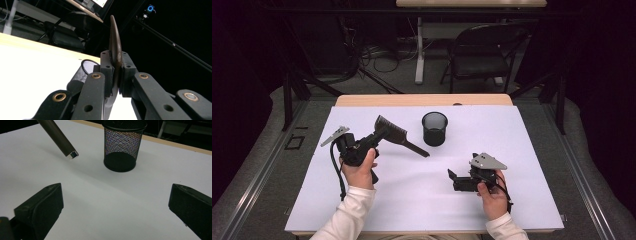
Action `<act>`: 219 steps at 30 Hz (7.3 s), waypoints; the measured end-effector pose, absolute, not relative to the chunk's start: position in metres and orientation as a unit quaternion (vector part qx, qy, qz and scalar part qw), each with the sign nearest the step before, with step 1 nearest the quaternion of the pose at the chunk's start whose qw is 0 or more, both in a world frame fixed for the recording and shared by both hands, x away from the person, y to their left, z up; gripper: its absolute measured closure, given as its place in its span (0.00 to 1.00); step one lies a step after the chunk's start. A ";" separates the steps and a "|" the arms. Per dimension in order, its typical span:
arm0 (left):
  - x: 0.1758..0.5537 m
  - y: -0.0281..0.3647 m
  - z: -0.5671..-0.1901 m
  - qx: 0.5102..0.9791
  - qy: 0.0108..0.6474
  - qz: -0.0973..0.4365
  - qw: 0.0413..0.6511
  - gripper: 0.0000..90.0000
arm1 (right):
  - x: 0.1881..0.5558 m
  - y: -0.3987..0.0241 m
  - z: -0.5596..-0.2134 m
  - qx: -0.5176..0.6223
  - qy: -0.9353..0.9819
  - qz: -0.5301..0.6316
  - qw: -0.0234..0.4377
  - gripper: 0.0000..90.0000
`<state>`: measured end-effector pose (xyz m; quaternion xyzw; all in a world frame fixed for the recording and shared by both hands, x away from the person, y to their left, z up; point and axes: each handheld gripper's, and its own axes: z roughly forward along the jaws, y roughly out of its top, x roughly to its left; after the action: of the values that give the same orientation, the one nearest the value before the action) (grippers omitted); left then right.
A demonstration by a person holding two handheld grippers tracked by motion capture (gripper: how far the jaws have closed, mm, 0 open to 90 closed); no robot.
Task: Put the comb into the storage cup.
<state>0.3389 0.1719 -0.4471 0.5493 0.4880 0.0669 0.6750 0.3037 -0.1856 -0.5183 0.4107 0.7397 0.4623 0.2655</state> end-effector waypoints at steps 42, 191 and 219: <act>0.399 0.138 -0.376 0.571 0.496 0.120 0.643 0.93 | 0.304 -0.184 -0.522 0.394 0.751 0.460 0.262 0.00; 0.471 0.070 -0.450 0.585 0.574 0.090 0.565 0.93 | 0.303 -0.184 -0.526 0.385 0.761 0.453 0.260 0.00; 0.472 0.079 -0.456 0.572 0.591 0.082 0.562 0.93 | 0.304 -0.184 -0.527 0.385 0.761 0.453 0.261 0.00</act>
<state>0.4723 0.0793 -0.4562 0.5723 0.5911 0.0825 0.5624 0.3036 -0.1838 -0.5265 0.3846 0.7612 0.4525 0.2606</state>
